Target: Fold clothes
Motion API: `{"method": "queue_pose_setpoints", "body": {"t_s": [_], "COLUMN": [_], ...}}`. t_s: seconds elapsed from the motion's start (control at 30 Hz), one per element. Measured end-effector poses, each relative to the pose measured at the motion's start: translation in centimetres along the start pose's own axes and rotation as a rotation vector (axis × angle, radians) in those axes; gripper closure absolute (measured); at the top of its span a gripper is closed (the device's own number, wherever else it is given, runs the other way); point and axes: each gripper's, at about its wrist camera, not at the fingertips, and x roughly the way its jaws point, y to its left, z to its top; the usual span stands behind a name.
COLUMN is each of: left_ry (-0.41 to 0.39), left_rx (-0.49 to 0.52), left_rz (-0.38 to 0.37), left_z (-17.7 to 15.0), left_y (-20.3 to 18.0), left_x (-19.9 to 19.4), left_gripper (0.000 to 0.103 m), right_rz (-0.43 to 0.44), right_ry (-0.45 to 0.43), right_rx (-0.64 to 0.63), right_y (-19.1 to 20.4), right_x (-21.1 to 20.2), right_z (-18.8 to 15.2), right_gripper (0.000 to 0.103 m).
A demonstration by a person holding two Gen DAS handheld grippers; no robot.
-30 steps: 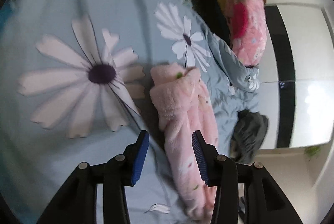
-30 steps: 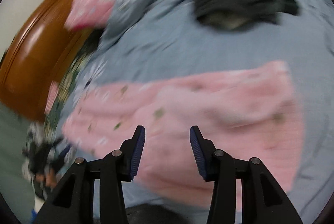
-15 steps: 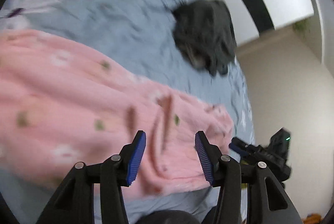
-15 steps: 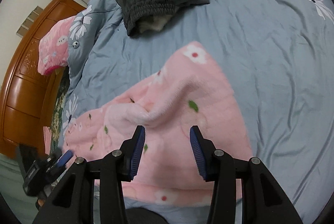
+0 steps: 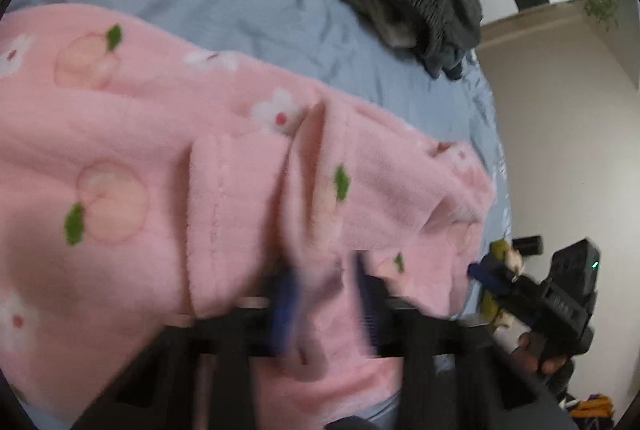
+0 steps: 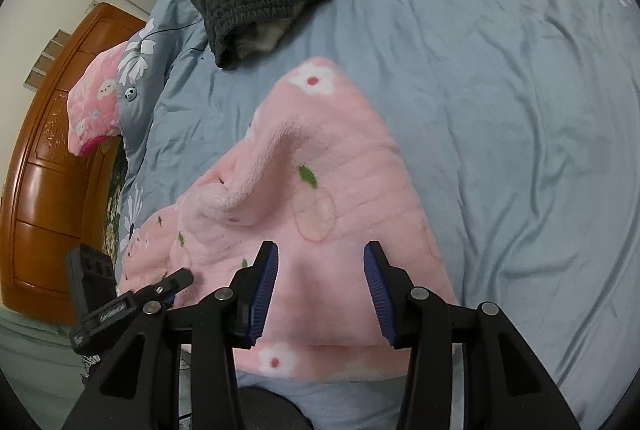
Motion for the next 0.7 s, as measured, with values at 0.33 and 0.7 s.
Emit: {"method": "queue_pose_setpoints", "body": {"t_s": [0.33, 0.7], "left_ry": [-0.2, -0.086], "left_rx": [0.096, 0.02], "left_rz": [-0.049, 0.12], "left_z": [-2.2, -4.7], "left_y": [-2.3, 2.9], "left_x": [-7.9, -5.4], "left_gripper": [0.094, 0.09], "right_rz": [-0.006, -0.073], "right_ry": [-0.011, 0.038], "right_rx": [-0.011, 0.011], "right_y": [-0.2, -2.2], "right_x": [-0.8, 0.6], "right_z": [0.0, -0.3], "right_gripper": [0.057, 0.057]}}
